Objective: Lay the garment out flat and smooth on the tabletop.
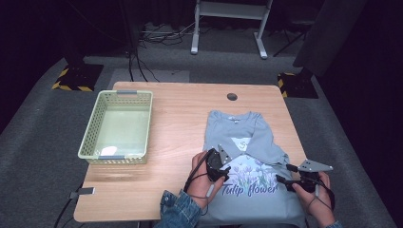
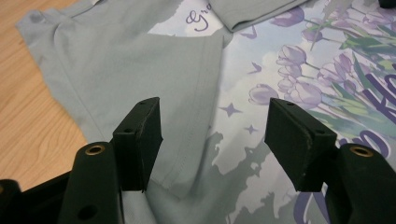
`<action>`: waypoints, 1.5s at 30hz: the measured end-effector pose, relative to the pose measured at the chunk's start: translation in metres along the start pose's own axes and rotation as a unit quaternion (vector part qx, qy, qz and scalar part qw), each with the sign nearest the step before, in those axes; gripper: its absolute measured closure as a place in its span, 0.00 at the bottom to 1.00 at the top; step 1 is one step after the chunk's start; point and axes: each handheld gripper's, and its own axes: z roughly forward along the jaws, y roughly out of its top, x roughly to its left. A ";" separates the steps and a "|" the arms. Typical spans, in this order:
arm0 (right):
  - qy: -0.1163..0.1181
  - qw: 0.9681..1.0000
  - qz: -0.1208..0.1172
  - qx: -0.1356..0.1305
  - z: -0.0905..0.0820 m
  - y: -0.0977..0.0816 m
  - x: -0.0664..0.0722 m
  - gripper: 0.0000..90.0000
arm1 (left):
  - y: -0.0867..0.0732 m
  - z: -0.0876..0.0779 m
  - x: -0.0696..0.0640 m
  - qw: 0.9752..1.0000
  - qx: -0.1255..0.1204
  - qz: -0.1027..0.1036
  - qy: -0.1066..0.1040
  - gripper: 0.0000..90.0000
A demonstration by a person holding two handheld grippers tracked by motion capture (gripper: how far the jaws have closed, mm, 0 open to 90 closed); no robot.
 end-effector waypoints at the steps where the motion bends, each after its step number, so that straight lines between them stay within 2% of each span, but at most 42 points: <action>1: 0.000 1.000 0.000 0.000 0.000 0.000 0.000 0.33 | 0.002 0.001 0.001 1.000 0.000 0.002 0.000 0.40; 13: 0.006 1.000 0.001 -0.001 0.000 0.000 -0.001 0.34 | 0.016 0.005 0.004 1.000 -0.002 0.011 0.000 0.40; 15: 0.007 1.000 0.002 -0.001 0.000 0.000 -0.001 0.34 | 0.018 0.007 0.005 1.000 0.001 0.017 -0.001 0.41; 19: 0.007 1.000 0.002 -0.001 0.000 0.000 -0.001 0.34 | 0.022 0.016 0.009 1.000 0.015 0.006 -0.009 0.44; 22: 0.007 1.000 0.002 -0.001 0.000 0.000 -0.001 0.34 | 0.024 0.023 0.010 1.000 0.013 0.005 -0.015 0.47; 29: 0.006 1.000 0.002 0.000 0.000 0.000 -0.001 0.34 | 0.033 0.031 0.011 1.000 0.009 0.022 -0.018 0.47; 34: 0.006 1.000 0.002 0.000 0.000 0.000 -0.001 0.34 | 0.036 0.045 0.012 0.999 0.007 0.021 -0.027 0.48; 37: 0.006 1.000 0.002 -0.001 0.000 0.000 -0.001 0.34 | 0.037 0.057 0.011 0.999 0.005 0.006 -0.038 0.49; 39: 0.006 1.000 0.002 0.000 0.000 0.000 -0.001 0.34 | 0.038 0.064 0.009 0.999 0.008 0.003 -0.043 0.51; 43: 0.007 1.000 0.001 -0.001 0.000 0.000 -0.001 0.35 | 0.037 0.075 0.006 0.999 0.017 0.013 -0.040 0.53; 45: 0.007 1.000 0.001 -0.001 0.000 0.000 -0.001 0.35 | 0.035 0.081 0.006 0.998 0.027 0.018 -0.047 0.56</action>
